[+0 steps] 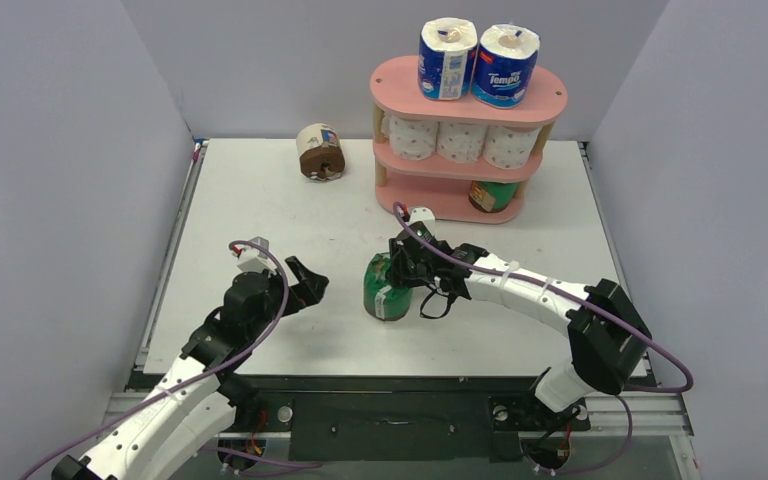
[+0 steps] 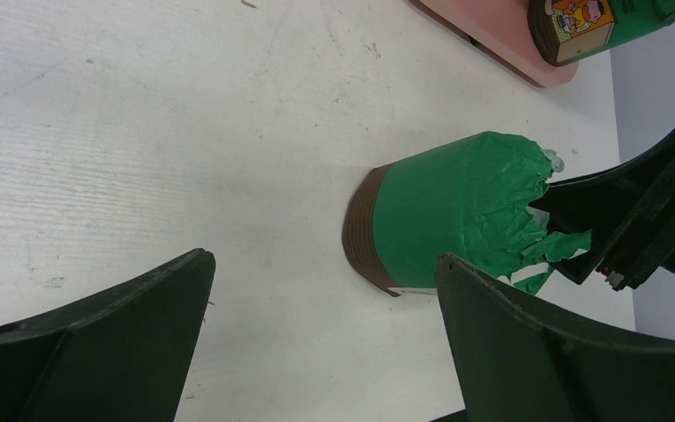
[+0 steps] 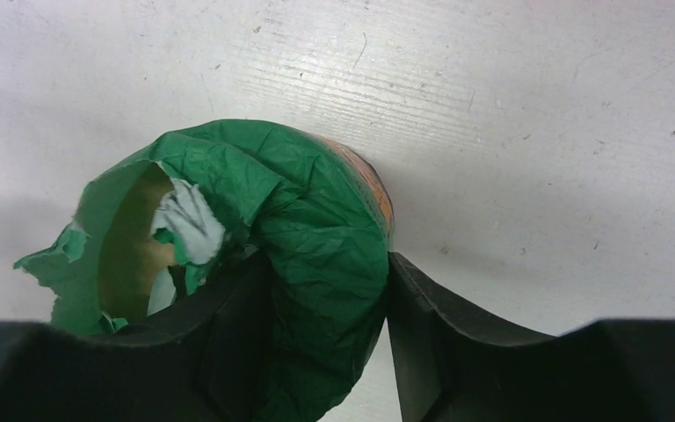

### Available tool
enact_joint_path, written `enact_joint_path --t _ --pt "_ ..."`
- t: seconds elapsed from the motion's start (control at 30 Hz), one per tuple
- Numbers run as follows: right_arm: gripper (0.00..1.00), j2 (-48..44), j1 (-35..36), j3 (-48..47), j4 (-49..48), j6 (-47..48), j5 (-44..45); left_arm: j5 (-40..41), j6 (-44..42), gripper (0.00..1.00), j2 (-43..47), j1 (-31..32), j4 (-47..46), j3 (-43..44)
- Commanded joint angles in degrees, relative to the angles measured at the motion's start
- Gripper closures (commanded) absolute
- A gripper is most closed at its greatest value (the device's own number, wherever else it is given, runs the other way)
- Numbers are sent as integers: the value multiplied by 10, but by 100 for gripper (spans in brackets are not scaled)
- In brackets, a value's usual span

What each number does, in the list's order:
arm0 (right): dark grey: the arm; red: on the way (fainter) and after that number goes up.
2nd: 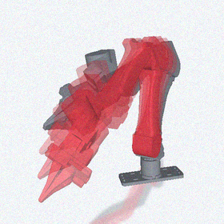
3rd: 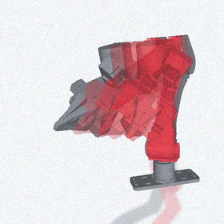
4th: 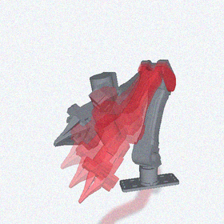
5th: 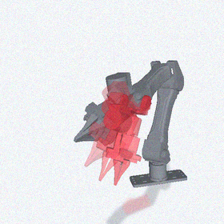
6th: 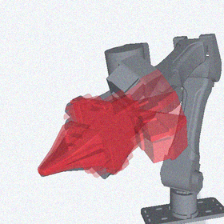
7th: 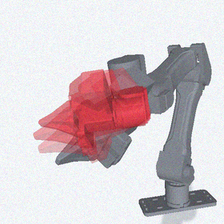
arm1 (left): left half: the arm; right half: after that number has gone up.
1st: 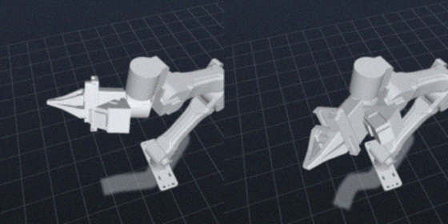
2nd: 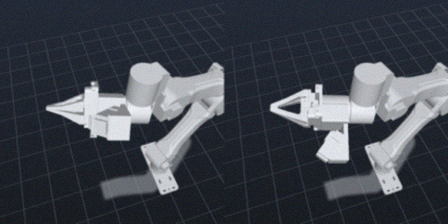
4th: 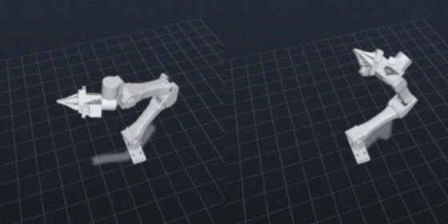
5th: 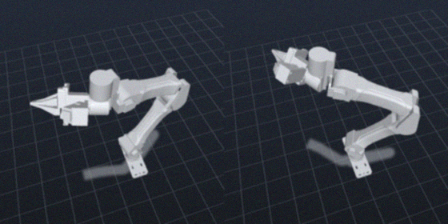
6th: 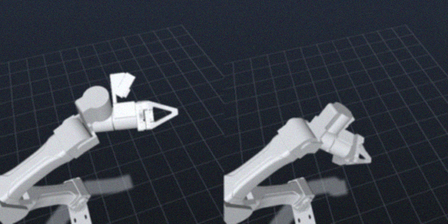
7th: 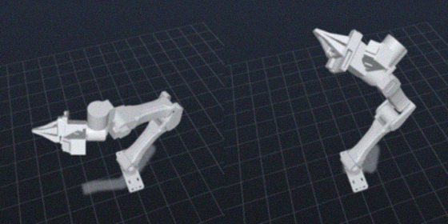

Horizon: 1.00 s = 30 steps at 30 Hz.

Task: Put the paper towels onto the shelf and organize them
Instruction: Pick up the paper towel from the center of the board.

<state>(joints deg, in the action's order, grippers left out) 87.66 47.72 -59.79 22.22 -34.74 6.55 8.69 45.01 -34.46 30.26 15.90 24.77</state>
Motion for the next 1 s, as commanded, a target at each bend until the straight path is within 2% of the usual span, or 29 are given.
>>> enact_joint_path --t 0.0,0.4,0.73,0.97 --pt "58 -7 5 -12 -11 0 24 -6 7 3 -5 -2 -36 3" --pt "66 -108 -39 11 -1 -9 63 -12 17 3 -10 -3 -43 1" --pt "67 -192 -221 65 -33 -74 34 -20 32 3 -11 -5 -49 -10" --pt "67 -176 -274 58 -66 -93 58 -37 41 3 -21 -6 -63 -14"
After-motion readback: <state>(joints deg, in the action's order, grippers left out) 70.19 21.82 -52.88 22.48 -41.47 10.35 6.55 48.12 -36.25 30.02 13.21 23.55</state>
